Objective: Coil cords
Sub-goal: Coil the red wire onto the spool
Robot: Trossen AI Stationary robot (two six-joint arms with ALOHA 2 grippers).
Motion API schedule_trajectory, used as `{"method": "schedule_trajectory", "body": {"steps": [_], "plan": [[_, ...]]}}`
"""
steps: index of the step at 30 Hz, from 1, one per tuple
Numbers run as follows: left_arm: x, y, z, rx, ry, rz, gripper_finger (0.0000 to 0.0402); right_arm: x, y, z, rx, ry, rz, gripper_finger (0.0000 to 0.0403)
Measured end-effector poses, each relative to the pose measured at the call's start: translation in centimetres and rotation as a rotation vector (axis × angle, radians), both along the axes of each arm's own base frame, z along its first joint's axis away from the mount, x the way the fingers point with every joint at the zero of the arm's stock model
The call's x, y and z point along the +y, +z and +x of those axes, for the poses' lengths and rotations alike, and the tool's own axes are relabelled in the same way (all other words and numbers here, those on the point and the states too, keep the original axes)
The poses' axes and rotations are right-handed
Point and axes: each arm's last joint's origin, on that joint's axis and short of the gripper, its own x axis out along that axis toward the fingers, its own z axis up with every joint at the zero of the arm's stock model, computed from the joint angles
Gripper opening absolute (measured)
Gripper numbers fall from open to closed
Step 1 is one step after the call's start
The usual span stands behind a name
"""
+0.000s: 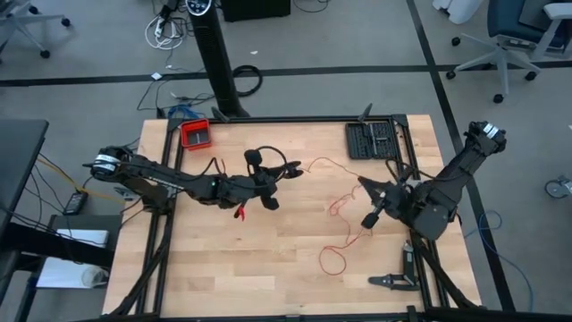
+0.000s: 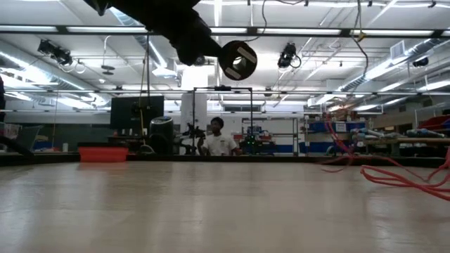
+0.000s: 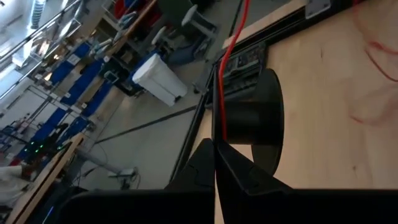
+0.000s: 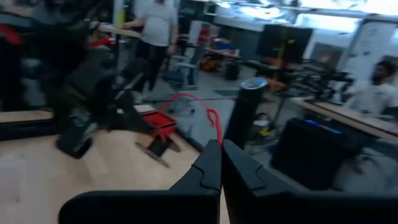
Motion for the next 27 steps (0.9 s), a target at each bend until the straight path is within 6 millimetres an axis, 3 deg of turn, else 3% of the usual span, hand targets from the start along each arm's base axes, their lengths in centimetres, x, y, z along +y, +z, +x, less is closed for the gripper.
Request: {"method": "schedule_trajectory", "body": {"steps": [13,27], "plan": [[-1.2,1.5,0.2,-0.115,-0.08,-0.03,0.0003,-0.2,-0.1,0.1,0.025,-0.028,-0.034,0.0],[-3.6,5.5,-0.3,-0.257,-0.064,-0.049,0.0003,-1.9,-3.9,0.6,0.05,-0.107,-0.055,0.0]]}}
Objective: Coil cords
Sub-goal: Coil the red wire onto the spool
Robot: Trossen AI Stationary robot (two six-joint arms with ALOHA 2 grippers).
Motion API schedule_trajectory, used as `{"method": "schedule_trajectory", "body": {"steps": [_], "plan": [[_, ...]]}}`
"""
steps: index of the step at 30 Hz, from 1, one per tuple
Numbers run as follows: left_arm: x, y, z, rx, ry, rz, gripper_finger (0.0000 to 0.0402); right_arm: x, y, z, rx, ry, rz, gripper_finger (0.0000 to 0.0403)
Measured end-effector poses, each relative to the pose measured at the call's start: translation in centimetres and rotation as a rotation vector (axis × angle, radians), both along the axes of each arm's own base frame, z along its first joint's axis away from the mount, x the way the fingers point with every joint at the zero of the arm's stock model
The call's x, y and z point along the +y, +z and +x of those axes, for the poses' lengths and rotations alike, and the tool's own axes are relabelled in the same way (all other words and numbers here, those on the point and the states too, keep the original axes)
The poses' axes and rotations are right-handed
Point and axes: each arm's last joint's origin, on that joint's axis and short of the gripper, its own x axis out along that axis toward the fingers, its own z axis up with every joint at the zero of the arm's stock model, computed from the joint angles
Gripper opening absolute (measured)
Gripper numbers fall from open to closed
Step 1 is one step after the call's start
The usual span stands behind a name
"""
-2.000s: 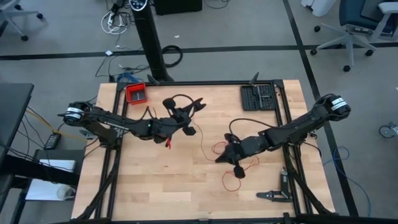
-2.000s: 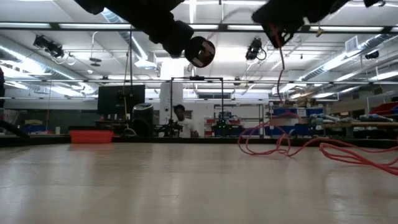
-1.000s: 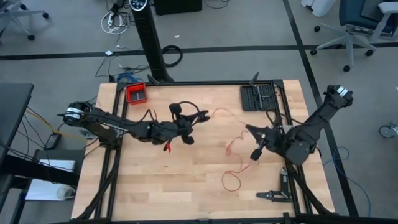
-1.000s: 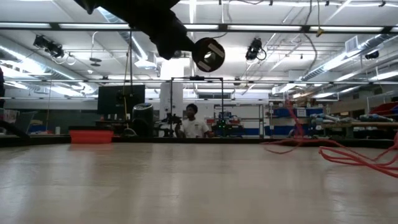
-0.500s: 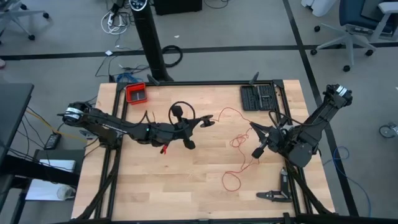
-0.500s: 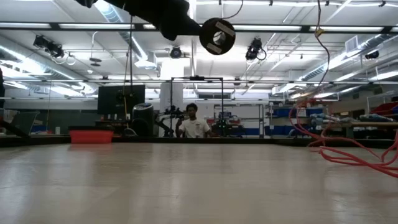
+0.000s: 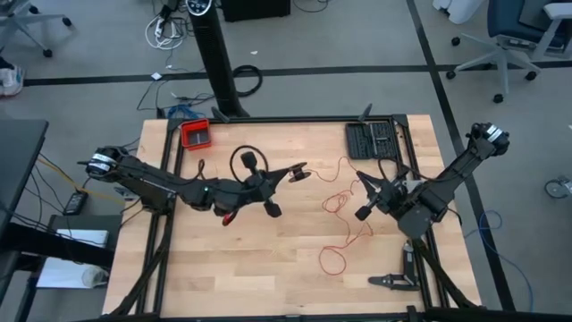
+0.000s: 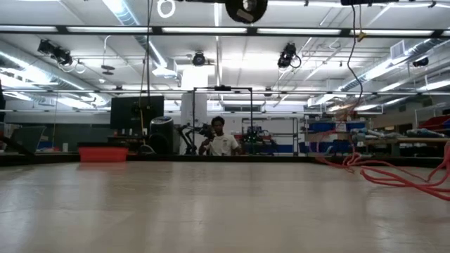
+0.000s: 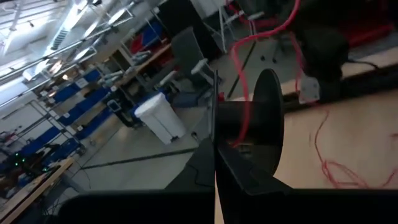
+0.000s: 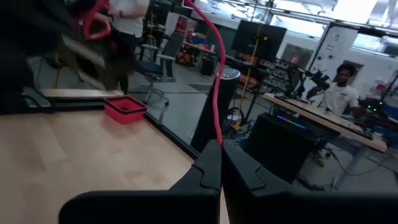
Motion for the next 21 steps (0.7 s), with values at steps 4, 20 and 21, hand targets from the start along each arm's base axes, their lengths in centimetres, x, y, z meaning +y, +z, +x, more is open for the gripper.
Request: {"method": "schedule_trajectory", "body": {"steps": [4,20,21], "plan": [[-0.8,0.7,-0.2,-0.057,-0.028,-0.019,0.0003,-0.4,-1.0,0.1,0.007,-0.012,-0.002,0.0],[-2.6,3.0,-1.1,-0.301,-0.18,-0.153,0.0003,-2.5,-3.4,1.5,0.084,0.045,0.13,0.0],[-2.6,3.1,-1.1,-0.321,-0.187,-0.174,0.0003,-2.7,-3.8,1.6,0.098,0.048,0.153,0.0]]}}
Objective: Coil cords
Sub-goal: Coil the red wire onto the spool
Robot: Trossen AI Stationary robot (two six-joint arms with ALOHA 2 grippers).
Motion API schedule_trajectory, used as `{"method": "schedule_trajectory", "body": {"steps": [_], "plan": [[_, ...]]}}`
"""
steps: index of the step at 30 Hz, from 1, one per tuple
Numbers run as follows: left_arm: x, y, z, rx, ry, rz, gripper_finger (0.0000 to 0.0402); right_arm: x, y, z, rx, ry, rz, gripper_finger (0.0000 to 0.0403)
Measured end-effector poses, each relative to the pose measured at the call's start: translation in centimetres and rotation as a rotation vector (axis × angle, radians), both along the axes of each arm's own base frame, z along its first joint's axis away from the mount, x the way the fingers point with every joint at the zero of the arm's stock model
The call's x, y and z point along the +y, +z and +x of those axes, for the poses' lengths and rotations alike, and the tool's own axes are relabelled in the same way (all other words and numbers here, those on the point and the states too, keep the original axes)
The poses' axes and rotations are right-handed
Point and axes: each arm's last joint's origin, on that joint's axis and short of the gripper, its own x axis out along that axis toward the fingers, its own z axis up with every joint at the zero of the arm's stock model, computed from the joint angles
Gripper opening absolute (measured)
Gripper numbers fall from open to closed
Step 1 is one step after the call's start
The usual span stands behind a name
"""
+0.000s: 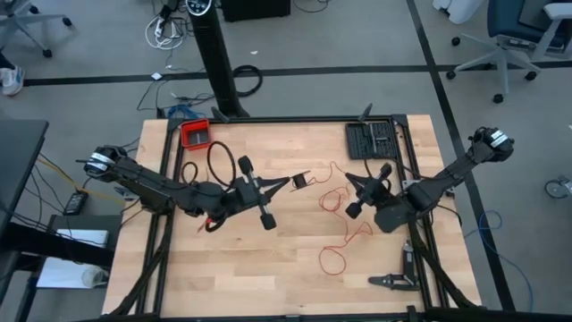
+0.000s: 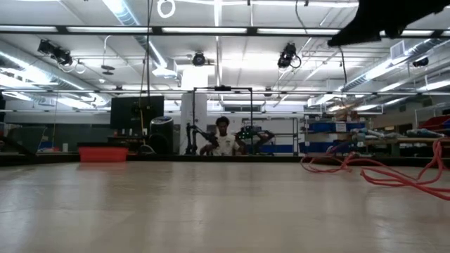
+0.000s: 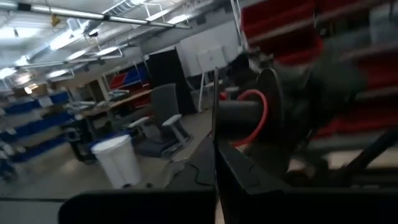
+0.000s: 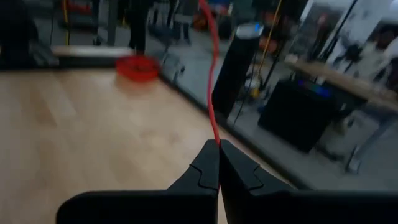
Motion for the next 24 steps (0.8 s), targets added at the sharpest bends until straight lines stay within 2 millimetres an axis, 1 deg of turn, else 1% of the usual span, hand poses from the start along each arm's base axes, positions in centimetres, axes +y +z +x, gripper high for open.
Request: {"method": "schedule_trajectory", "body": {"steps": [3,6,9,14,18,21,24], "plan": [[0.1,0.2,0.0,-0.047,-0.01,-0.056,0.0003,-0.4,-1.1,0.7,0.033,0.0,0.06,0.0],[0.7,0.3,0.1,-0.086,-0.002,-0.124,0.0003,-0.4,-2.1,1.6,0.071,0.013,0.101,0.0],[1.5,0.1,0.3,-0.105,0.052,-0.2,0.0003,-0.3,-3.2,2.9,0.113,0.046,0.154,0.0],[3.1,-0.7,0.6,-0.069,0.205,-0.258,0.0003,-0.6,-5.1,5.2,0.204,0.16,0.251,0.0],[4.1,-1.3,0.7,-0.03,0.277,-0.268,0.0003,-0.8,-6.1,6.9,0.247,0.286,0.303,0.0],[4.8,-1.7,0.9,0.004,0.304,-0.267,0.0003,-0.8,-6.5,7.8,0.253,0.375,0.334,0.0],[5.4,-2.2,1.0,0.036,0.329,-0.272,0.0003,-0.7,-6.4,8.6,0.258,0.417,0.364,0.0]]}}
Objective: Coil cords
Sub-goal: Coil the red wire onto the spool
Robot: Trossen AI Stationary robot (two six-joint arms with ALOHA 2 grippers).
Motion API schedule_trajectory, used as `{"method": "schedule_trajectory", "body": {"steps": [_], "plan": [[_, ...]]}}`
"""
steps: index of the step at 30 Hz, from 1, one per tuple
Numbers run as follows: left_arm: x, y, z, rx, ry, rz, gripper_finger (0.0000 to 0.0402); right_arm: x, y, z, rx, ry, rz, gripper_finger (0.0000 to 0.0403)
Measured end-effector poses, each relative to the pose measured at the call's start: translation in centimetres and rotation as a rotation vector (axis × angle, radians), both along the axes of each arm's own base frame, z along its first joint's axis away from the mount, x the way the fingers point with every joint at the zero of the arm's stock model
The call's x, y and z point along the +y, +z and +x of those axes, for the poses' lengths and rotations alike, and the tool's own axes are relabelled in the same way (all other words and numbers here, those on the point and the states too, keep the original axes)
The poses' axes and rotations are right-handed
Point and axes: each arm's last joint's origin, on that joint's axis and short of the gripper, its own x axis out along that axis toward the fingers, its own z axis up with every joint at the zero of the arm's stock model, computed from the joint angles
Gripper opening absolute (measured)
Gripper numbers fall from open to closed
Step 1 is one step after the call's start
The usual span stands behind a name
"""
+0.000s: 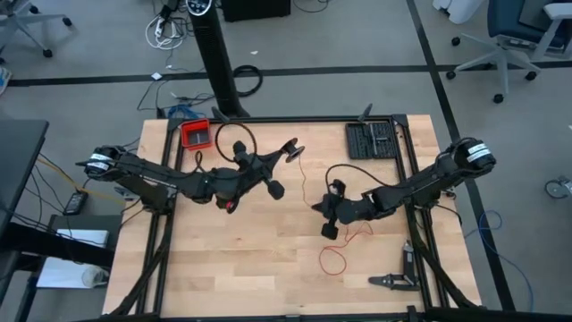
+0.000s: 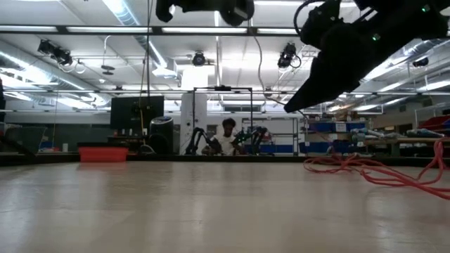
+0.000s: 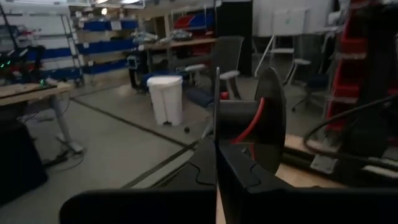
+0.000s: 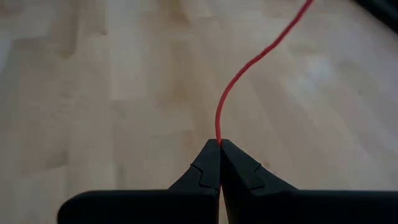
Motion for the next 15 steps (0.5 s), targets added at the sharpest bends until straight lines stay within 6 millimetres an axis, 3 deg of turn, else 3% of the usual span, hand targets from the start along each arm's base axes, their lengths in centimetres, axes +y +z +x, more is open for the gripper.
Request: {"method": "schedule_trajectory", "body": {"steps": [15], "plan": [[1.9,-1.4,0.4,0.003,-0.009,-0.133,0.0003,2.6,3.1,5.0,0.091,0.18,-0.055,0.0]]}}
